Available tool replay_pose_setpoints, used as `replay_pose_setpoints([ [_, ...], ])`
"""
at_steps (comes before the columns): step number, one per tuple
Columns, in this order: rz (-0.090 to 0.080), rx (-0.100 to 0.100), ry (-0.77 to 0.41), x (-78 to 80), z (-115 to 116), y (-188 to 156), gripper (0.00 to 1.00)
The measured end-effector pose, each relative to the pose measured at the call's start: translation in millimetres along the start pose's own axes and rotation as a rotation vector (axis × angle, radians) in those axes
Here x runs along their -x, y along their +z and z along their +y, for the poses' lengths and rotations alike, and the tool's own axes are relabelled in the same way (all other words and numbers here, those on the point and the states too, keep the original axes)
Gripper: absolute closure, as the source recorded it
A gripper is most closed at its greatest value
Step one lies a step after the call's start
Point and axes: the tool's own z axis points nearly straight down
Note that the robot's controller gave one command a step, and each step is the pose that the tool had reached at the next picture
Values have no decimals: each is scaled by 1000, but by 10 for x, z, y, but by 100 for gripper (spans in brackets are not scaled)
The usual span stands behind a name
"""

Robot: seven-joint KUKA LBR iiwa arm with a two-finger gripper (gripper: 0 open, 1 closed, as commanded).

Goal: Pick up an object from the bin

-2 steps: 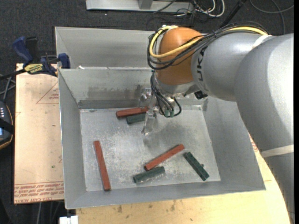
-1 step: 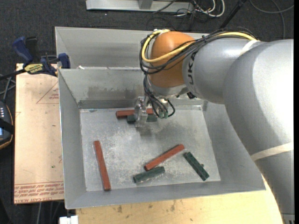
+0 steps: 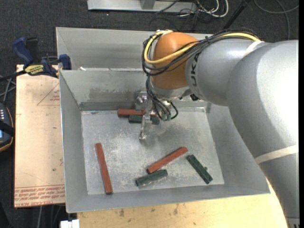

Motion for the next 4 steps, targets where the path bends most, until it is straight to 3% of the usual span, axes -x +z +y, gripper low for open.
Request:
replay_pose_setpoints([
  [1,0,0,0,-1,-2,3,100],
  [2,0,0,0,-1,-2,3,100],
  [3,0,0,-58,-340,-54,-1114,100],
  [4,0,0,-58,-340,-54,-1114,100],
])
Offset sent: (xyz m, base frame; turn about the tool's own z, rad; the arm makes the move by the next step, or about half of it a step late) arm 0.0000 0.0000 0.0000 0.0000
